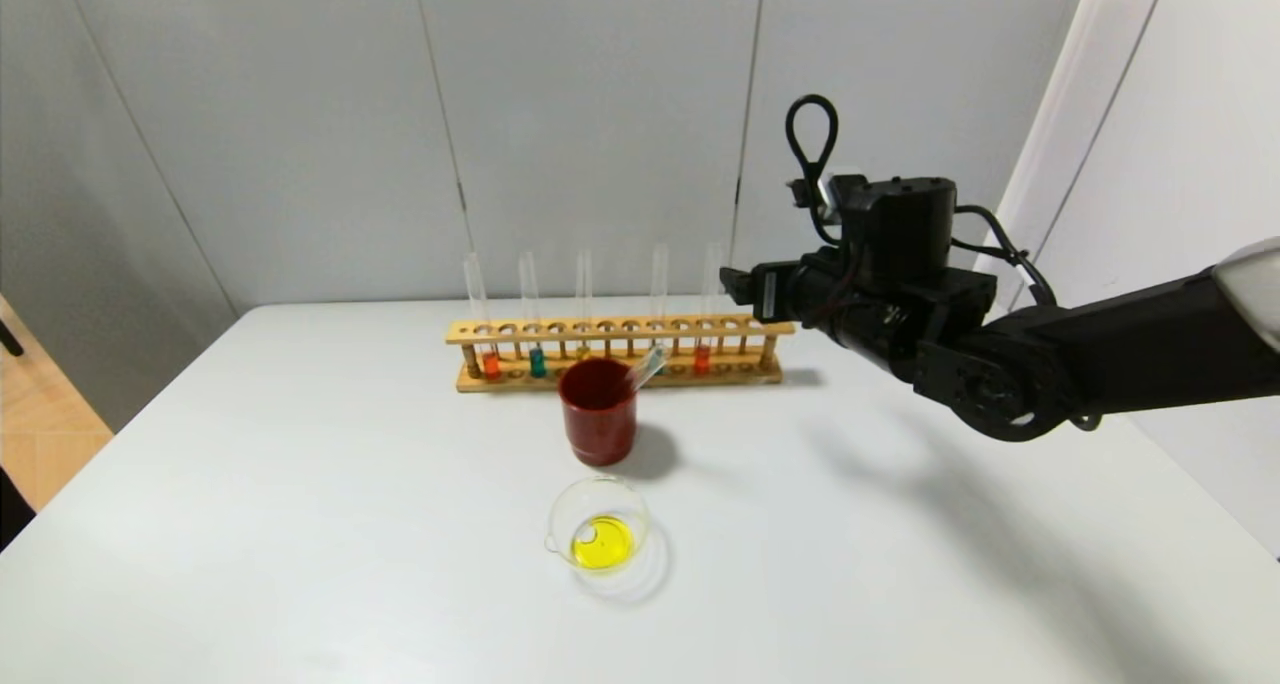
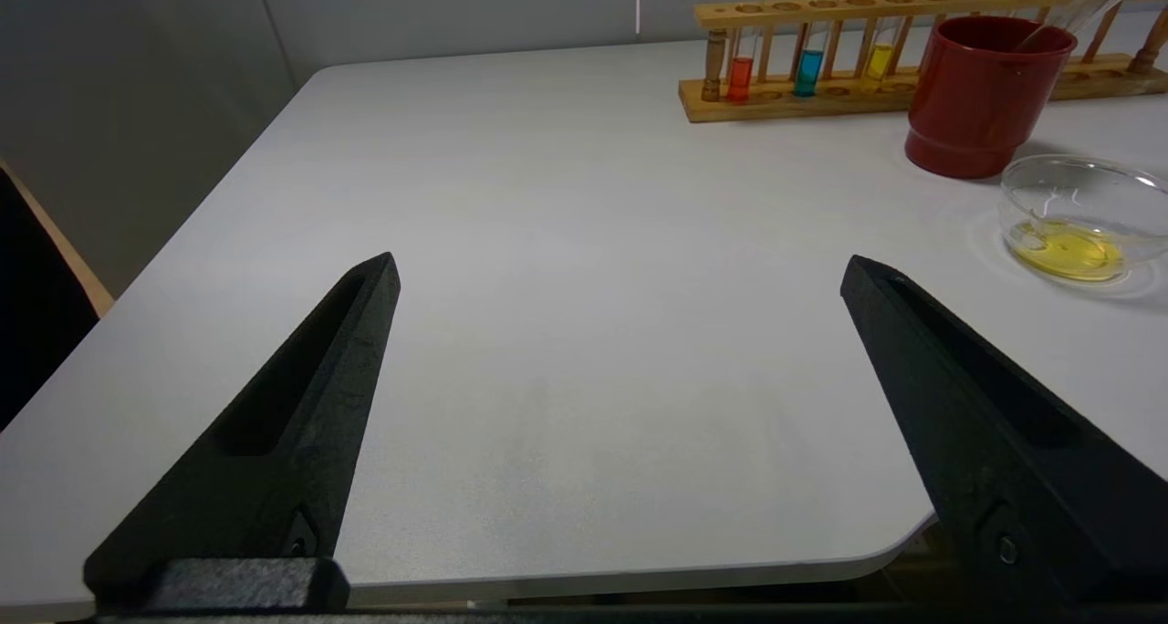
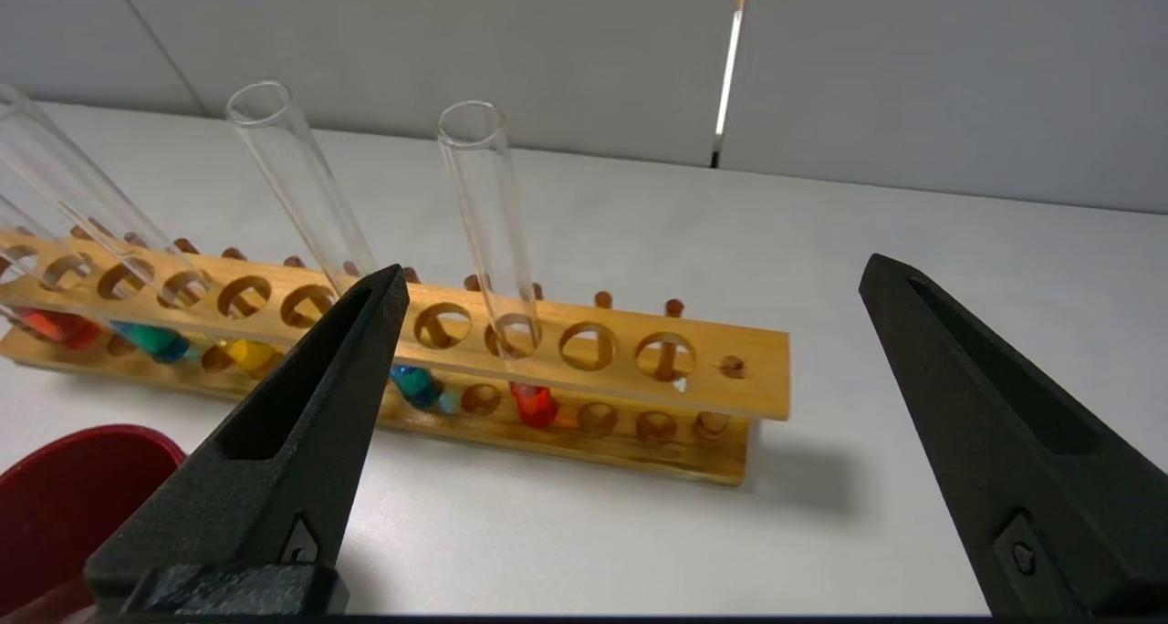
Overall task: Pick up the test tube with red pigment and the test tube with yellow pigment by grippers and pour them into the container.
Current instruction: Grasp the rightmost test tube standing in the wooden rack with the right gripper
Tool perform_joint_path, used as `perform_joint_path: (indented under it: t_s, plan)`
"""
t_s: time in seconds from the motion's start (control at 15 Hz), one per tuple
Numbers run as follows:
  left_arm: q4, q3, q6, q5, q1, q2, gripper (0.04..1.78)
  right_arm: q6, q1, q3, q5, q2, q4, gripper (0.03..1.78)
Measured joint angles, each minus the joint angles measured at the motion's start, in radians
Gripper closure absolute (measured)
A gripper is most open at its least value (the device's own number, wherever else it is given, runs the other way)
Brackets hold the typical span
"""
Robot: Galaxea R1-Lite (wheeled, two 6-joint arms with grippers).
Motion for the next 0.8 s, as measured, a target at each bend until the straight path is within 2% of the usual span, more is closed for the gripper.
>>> perform_joint_path:
  t_s: [0.2, 0.8]
  plan:
    - [0.000, 0.000, 0.000, 0.000, 0.000, 0.000, 0.11, -0.009, -0.008, -0.065, 0.003, 0.053, 0.007, 0.08]
    - [0.000, 0.000, 0.000, 0.000, 0.000, 0.000, 0.11, -0.113, -0.008, -0.189, 0.020, 0.148, 0.025, 0.08]
